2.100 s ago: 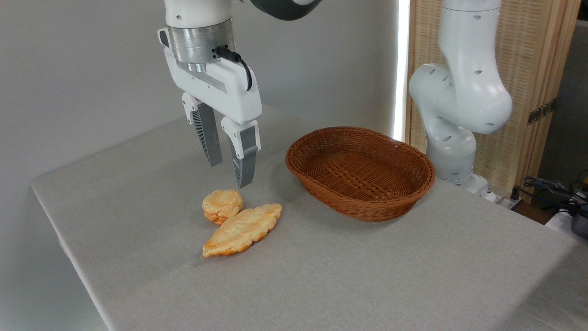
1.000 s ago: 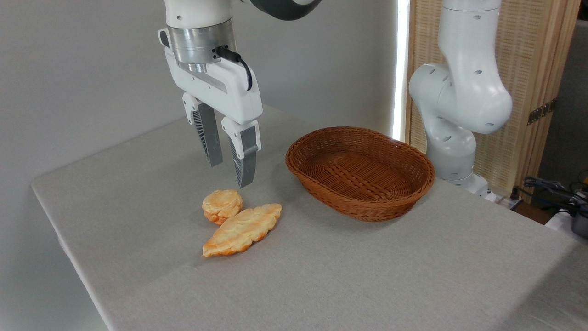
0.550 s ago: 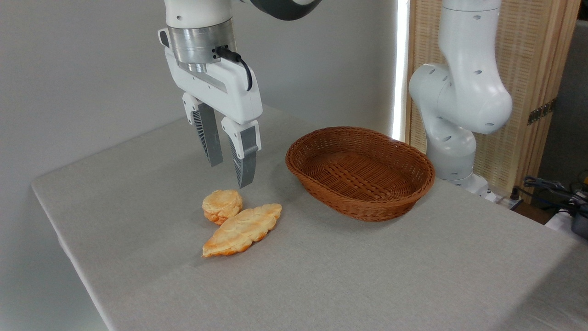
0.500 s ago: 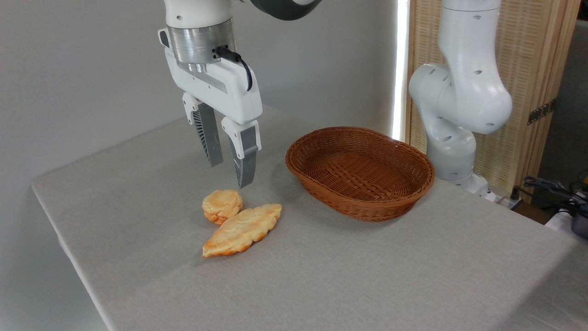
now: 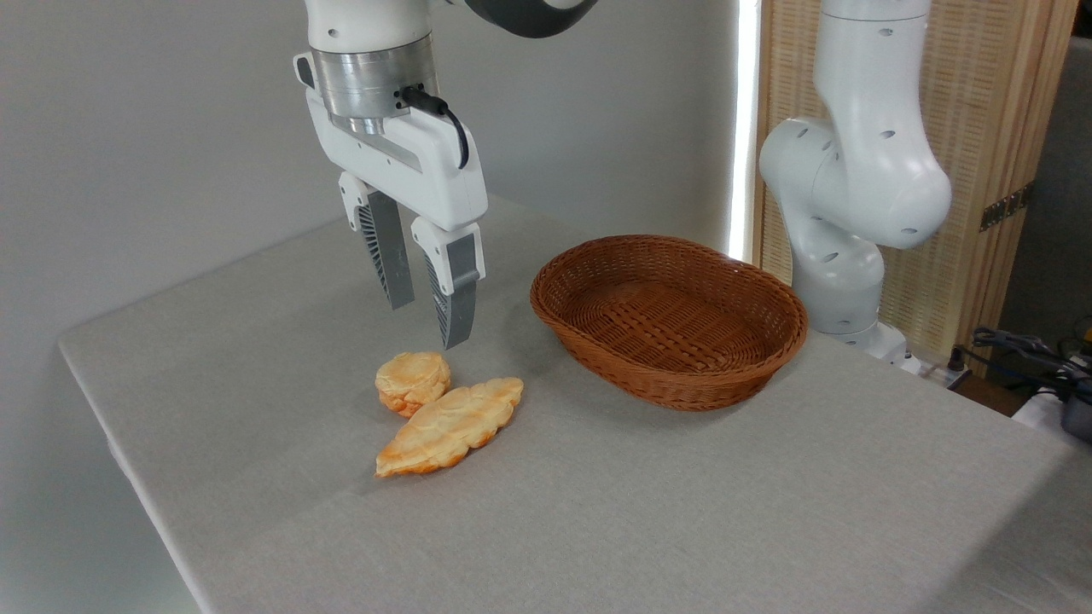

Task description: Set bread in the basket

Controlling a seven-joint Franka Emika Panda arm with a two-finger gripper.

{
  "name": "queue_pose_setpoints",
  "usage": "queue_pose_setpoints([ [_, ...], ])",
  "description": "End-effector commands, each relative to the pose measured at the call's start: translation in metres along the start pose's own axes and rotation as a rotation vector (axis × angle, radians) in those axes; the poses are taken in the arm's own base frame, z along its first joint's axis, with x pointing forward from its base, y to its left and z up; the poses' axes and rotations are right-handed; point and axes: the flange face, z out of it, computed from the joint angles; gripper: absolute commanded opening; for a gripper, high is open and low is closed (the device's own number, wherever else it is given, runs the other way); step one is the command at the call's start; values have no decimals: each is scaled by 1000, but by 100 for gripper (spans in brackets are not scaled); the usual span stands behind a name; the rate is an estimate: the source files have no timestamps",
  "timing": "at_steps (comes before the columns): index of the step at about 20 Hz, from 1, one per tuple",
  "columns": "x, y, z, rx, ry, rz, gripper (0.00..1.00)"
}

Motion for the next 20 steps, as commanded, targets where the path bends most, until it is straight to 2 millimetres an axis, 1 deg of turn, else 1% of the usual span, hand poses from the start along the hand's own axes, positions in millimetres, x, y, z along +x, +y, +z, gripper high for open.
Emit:
queue_pose_setpoints([
  [1, -2, -2, -6, -17, 5, 12, 100],
  [9, -1, -4, -6, -12, 11, 11, 100],
  [12, 3, 5, 2, -20, -4, 29, 100],
  [14, 12, 19, 12, -35, -14, 58, 100],
  [18, 22, 44, 40, -59, -43, 104, 100],
  [20, 32, 56, 54, -44, -24, 131, 100],
])
